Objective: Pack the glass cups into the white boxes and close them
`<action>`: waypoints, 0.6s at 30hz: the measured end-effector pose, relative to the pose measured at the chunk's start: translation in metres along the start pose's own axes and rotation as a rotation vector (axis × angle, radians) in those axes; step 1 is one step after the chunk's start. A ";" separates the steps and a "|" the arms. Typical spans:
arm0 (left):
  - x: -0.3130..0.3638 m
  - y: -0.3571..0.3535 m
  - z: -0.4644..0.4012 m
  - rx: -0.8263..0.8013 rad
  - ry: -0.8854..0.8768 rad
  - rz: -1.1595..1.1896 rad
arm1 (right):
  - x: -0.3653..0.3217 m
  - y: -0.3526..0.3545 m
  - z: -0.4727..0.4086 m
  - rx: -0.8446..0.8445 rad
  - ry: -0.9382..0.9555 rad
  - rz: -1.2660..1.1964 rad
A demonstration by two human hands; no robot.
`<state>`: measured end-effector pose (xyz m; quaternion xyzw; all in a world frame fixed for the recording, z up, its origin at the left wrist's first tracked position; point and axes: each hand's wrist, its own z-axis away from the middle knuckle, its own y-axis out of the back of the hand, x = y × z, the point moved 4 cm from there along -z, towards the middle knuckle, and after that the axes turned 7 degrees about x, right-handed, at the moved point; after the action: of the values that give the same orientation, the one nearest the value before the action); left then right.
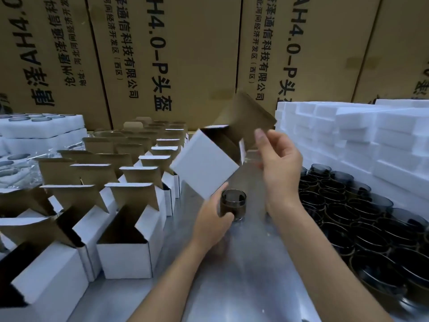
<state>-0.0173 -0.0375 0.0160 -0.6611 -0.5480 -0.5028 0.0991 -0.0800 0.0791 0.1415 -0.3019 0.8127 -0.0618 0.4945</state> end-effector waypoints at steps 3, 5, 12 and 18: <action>0.002 -0.006 -0.001 -0.095 -0.052 -0.056 | 0.031 0.005 -0.022 0.030 -0.072 0.038; 0.002 -0.005 0.000 -0.072 -0.069 -0.093 | 0.049 0.006 -0.032 0.036 -0.089 0.092; 0.015 0.001 0.006 0.030 -0.156 -0.174 | 0.081 0.017 -0.050 0.150 -0.139 0.117; 0.026 0.015 0.010 0.276 -0.283 -0.191 | 0.093 0.026 -0.046 0.157 -0.103 0.093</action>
<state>-0.0018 -0.0201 0.0378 -0.6503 -0.6803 -0.3323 0.0624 -0.1602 0.0400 0.0827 -0.2268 0.7920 -0.0867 0.5602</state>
